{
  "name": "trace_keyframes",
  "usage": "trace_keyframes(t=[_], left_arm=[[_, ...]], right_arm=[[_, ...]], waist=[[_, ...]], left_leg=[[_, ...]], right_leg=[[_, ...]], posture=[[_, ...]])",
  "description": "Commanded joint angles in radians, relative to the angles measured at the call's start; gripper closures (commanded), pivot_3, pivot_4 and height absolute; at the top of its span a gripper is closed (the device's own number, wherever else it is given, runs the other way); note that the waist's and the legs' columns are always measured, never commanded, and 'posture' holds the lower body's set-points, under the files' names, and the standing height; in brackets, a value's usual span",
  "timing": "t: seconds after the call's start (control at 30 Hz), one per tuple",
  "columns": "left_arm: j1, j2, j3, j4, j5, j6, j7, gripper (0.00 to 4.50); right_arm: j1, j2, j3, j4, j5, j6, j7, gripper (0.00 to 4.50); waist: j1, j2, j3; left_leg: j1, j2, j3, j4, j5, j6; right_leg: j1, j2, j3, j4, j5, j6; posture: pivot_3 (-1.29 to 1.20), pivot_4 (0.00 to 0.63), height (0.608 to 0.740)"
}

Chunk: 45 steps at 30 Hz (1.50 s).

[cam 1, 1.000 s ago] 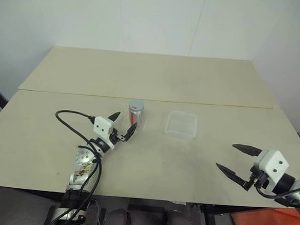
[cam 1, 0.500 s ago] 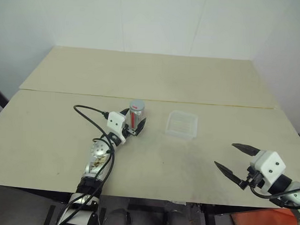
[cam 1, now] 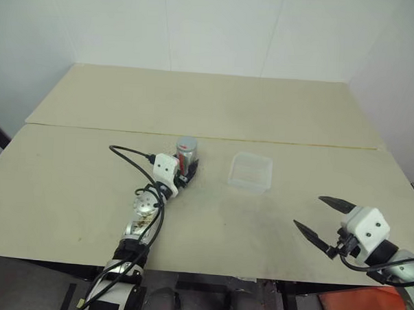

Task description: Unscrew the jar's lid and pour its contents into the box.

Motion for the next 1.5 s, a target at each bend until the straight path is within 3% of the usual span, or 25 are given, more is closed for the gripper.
trace_keyframes(t=[0.03,0.3,0.53,0.63,0.8,1.5], left_arm=[[-0.021,-0.007,-0.009,-0.031,0.015,-0.018,0.016,2.4],[0.019,0.015,-0.053,-0.247,-0.042,0.1,-0.083,2.4],[0.063,0.035,-0.092,-0.434,-0.106,0.225,-0.171,2.4],[0.069,0.034,-0.102,-0.439,-0.095,0.236,-0.17,2.4],[0.074,0.036,-0.131,-0.452,-0.094,0.245,-0.196,2.4],[0.096,0.045,-0.175,-0.456,-0.058,0.15,-0.221,2.4]], right_arm=[[-0.01,0.002,-0.011,-0.026,-0.004,-0.024,-0.013,0.0],[-0.176,0.044,0.036,-0.096,0.067,0.097,-0.114,0.0],[-0.455,0.27,0.258,-0.267,0.229,0.43,-0.386,0.0],[-0.498,0.305,0.342,-0.312,0.23,0.474,-0.413,0.0],[-0.565,0.354,0.426,-0.283,0.208,0.475,-0.442,0.0],[-0.671,0.419,0.539,-0.034,0.025,0.322,-0.414,0.0]], waist=[[0.0,0.0,0.0],[-0.005,0.0,0.0],[-0.009,0.001,0.0],[-0.002,0.001,-0.001],[-0.001,0.001,-0.001],[-0.003,0.001,-0.001]], left_leg=[[0.0,0.0,0.0,0.0,0.0,0.0],[-0.001,0.0,0.0,0.0,0.0,-0.001],[-0.003,0.002,-0.002,0.0,0.003,-0.005],[-0.011,0.002,-0.003,0.004,0.005,-0.008],[-0.025,0.002,-0.003,0.018,0.004,-0.005],[-0.026,0.001,-0.002,0.021,0.003,-0.003]], right_leg=[[0.0,0.0,0.0,0.0,0.0,0.0],[-0.001,0.0,0.0,0.001,0.0,0.0],[-0.004,0.002,-0.001,0.003,0.0,0.0],[-0.011,0.001,-0.002,0.005,0.001,0.0],[-0.017,0.001,-0.003,0.005,0.002,0.003],[-0.017,0.001,-0.003,0.005,0.004,0.005]], posture=[[0.0,0.15,0.74],[0.0,0.15,0.74],[0.0,0.15,0.74],[0.0,0.15,0.74],[0.0,0.15,0.74],[0.0,0.15,0.74]])
